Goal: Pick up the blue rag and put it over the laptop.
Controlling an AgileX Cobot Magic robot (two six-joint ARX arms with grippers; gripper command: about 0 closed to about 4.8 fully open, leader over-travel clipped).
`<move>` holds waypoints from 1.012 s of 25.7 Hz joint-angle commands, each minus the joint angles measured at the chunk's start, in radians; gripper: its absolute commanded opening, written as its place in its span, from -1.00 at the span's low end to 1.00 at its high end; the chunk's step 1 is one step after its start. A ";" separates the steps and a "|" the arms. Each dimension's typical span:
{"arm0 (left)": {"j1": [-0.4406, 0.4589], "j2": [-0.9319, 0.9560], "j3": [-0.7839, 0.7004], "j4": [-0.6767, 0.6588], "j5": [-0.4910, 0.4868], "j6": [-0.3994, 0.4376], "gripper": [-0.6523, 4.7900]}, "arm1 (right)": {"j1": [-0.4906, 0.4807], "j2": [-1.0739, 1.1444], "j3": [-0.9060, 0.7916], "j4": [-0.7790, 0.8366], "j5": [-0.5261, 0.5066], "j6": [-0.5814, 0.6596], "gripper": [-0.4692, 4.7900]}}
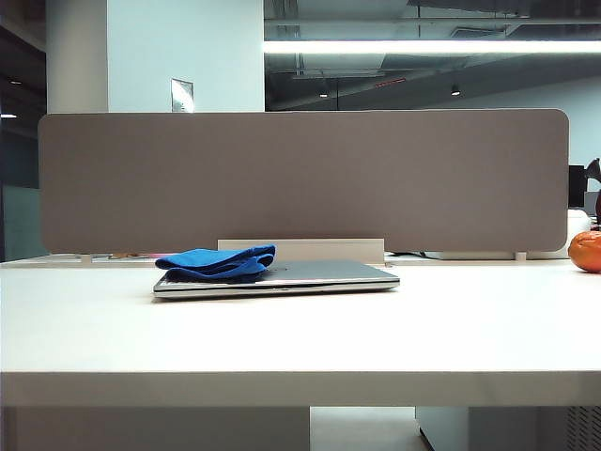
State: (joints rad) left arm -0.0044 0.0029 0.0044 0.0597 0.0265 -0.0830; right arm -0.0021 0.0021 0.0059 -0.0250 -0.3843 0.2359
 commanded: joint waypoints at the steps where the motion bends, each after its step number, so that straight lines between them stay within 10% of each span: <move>1: -0.002 0.001 0.003 0.007 0.004 -0.003 -0.78 | 0.000 -0.002 -0.005 0.029 0.328 -0.011 -0.74; 26: -0.002 0.001 0.003 0.007 0.004 -0.003 -0.78 | 0.000 -0.002 -0.005 -0.004 0.408 -0.132 -0.74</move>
State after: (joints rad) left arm -0.0044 0.0029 0.0044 0.0597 0.0265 -0.0834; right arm -0.0017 0.0021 0.0059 -0.0433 0.0231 0.1066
